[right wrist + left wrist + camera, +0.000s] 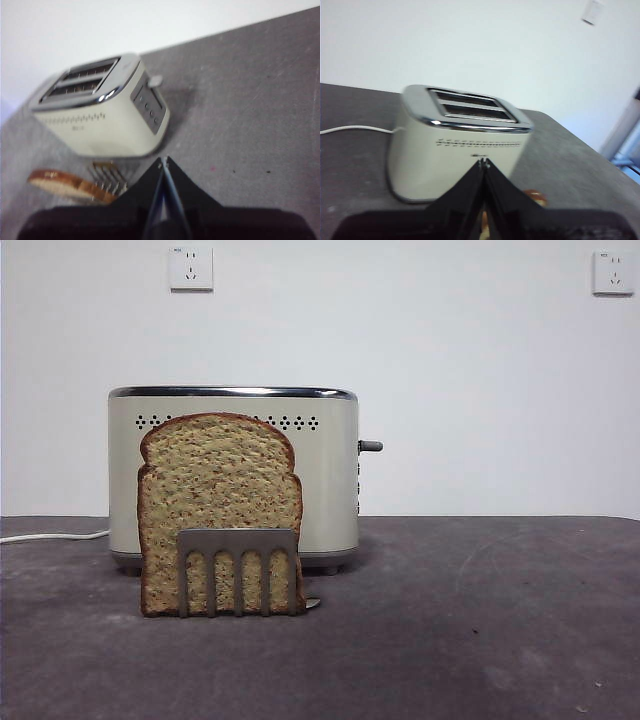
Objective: Pick up a slice of bread from the rack,put the bread on the toaster,press the button
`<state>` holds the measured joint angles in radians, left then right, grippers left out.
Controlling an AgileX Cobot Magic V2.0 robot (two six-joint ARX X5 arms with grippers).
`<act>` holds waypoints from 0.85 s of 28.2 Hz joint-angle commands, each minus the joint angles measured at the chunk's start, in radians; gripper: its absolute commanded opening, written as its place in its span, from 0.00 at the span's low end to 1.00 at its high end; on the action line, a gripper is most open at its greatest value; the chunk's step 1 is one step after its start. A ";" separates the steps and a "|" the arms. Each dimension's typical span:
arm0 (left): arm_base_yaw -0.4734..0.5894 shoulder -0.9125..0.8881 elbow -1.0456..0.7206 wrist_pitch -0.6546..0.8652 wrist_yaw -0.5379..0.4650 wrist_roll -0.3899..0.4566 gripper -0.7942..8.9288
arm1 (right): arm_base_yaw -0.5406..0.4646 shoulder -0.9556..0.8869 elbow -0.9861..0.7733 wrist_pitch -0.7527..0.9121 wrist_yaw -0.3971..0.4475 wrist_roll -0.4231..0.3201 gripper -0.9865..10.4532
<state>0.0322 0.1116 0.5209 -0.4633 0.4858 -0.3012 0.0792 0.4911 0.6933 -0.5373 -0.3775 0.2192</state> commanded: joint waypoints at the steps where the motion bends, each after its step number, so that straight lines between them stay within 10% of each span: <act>1: 0.002 0.070 0.071 -0.039 0.063 0.066 0.07 | 0.003 0.062 0.112 -0.097 -0.035 -0.140 0.08; 18: -0.089 0.418 0.468 -0.410 0.248 0.405 0.08 | 0.059 0.290 0.499 -0.529 -0.043 -0.369 0.08; 22: -0.100 0.423 0.469 -0.400 0.237 0.409 0.67 | 0.077 0.290 0.499 -0.529 -0.043 -0.370 0.08; 24: -0.117 0.425 0.469 -0.372 0.237 0.411 0.70 | 0.082 0.290 0.499 -0.529 -0.043 -0.370 0.08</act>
<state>-0.0826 0.5373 0.9913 -0.8413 0.7204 0.0959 0.1577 0.7830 1.1931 -1.0702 -0.4194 -0.1432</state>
